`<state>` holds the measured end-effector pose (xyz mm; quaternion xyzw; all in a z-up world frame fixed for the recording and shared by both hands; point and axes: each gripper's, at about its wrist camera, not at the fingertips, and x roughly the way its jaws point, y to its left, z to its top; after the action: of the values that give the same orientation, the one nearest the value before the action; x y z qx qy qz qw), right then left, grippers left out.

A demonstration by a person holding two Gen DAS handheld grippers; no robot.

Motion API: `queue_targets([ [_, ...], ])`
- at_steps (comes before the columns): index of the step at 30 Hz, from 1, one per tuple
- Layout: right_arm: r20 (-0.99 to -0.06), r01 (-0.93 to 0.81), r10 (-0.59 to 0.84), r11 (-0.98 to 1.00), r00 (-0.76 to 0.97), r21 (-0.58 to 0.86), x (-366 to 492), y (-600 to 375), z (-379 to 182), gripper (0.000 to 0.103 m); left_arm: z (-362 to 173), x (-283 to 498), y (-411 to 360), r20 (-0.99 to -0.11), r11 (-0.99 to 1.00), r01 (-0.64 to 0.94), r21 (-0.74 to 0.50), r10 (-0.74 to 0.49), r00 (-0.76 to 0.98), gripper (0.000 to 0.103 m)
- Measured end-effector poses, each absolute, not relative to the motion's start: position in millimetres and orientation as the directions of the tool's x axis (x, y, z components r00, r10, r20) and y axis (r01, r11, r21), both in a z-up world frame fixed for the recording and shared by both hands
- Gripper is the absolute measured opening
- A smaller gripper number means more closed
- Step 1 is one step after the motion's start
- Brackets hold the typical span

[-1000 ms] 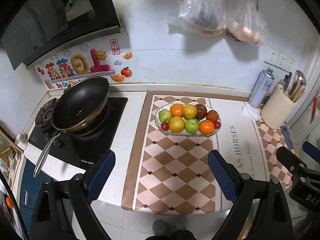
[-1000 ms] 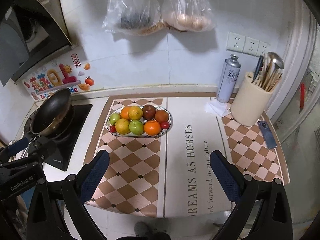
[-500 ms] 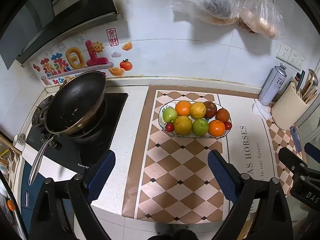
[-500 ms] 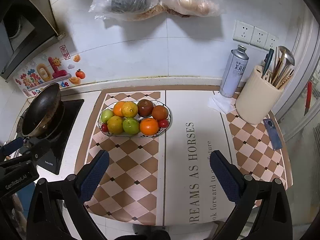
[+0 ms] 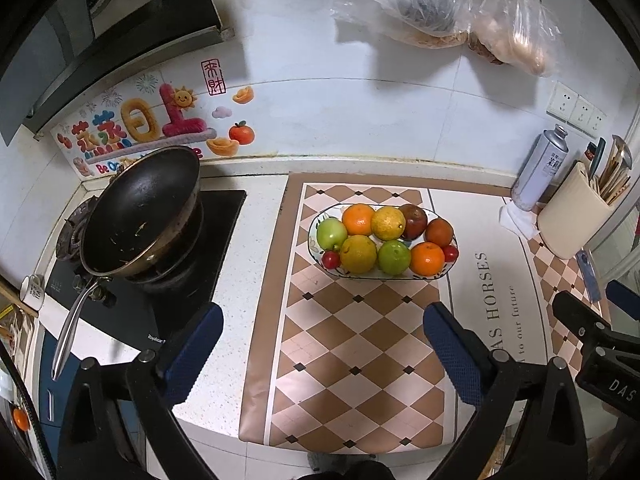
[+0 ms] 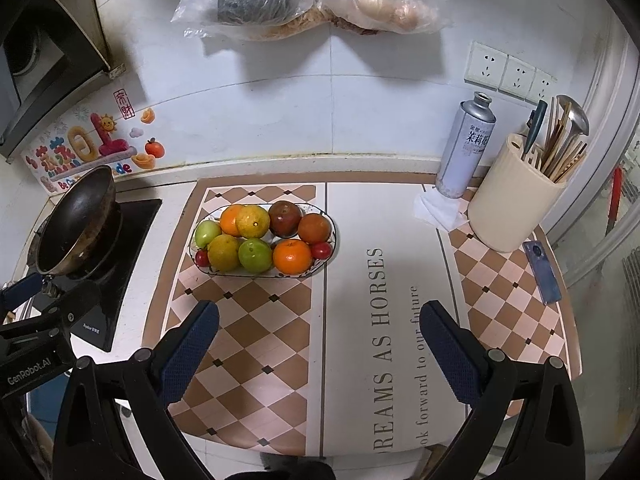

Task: Organize fruits

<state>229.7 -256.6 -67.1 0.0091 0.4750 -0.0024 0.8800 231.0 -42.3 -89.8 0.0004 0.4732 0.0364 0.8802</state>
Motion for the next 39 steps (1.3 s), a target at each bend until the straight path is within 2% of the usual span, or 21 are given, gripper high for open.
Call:
queue_targets([
  [39,-0.816,-0.004,0.014,1.0,0.578,0.015,201.3,-249.7,-49.3,0.102,-76.9,208.5,-43.3,-0.798,0.995,-0.083,0.05,0.09,0.595,0.103],
])
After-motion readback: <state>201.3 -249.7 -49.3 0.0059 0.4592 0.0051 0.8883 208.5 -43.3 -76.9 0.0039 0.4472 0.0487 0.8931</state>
